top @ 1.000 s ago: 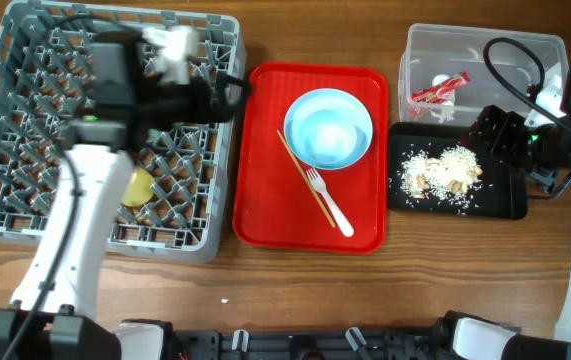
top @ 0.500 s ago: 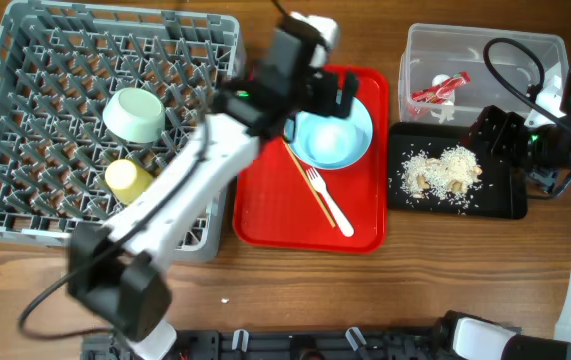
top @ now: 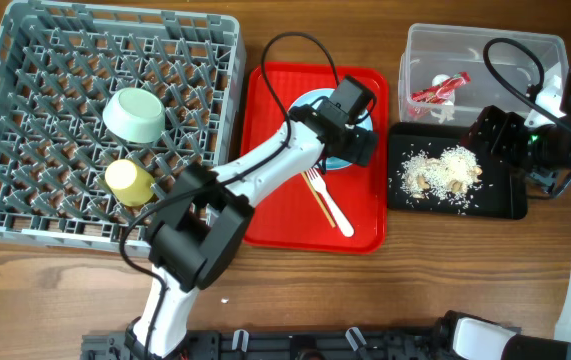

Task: Sort waste into correct bins and load items into the dishwasher rack
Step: 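Grasp the light-blue bowl off the white plate with the left gripper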

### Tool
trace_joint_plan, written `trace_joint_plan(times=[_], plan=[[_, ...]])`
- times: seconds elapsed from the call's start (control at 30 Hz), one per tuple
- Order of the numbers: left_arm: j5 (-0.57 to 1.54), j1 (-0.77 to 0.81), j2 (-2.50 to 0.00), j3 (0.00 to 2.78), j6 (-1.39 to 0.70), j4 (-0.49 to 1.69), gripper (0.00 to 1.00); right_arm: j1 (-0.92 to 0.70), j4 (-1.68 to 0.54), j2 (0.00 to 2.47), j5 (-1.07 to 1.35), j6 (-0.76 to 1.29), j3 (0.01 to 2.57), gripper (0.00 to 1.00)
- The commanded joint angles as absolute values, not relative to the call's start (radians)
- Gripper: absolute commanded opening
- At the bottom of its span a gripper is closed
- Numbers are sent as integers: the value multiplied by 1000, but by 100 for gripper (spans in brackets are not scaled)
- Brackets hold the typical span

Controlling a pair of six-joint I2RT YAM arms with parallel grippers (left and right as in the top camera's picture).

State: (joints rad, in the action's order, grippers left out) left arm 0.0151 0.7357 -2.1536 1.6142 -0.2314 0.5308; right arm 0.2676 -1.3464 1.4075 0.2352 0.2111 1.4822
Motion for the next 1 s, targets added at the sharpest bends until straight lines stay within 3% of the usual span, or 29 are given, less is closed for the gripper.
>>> trace_joint_plan(times=[0.0,0.2,0.23,0.43,0.67,0.83,0.97], plan=[[-1,747,-2188,1627,-240,529,76,270,-1348,1391,244,201,1497,100],[-2,748,-2193,1627,-240,535,26,270,-1348,1391,244,201,1497,100],[-2,748,-2193,1627,-240,536,23,270,-1348,1391,244,200,1497,100],[-2,748,-2193,1627,-240,543,15,270,-1348,1391,244,201,1497,100],[-2,749,-2193,1621,-240,565,18,270,-1348,1391,244,200,1497,100],[-2,749,-2193,1621,-240,568,5,270,-1348,1391,244,200,1497,100],[-2,749,-2185,1621,-240,570,4,270,-1348,1391,244,201,1497,100]])
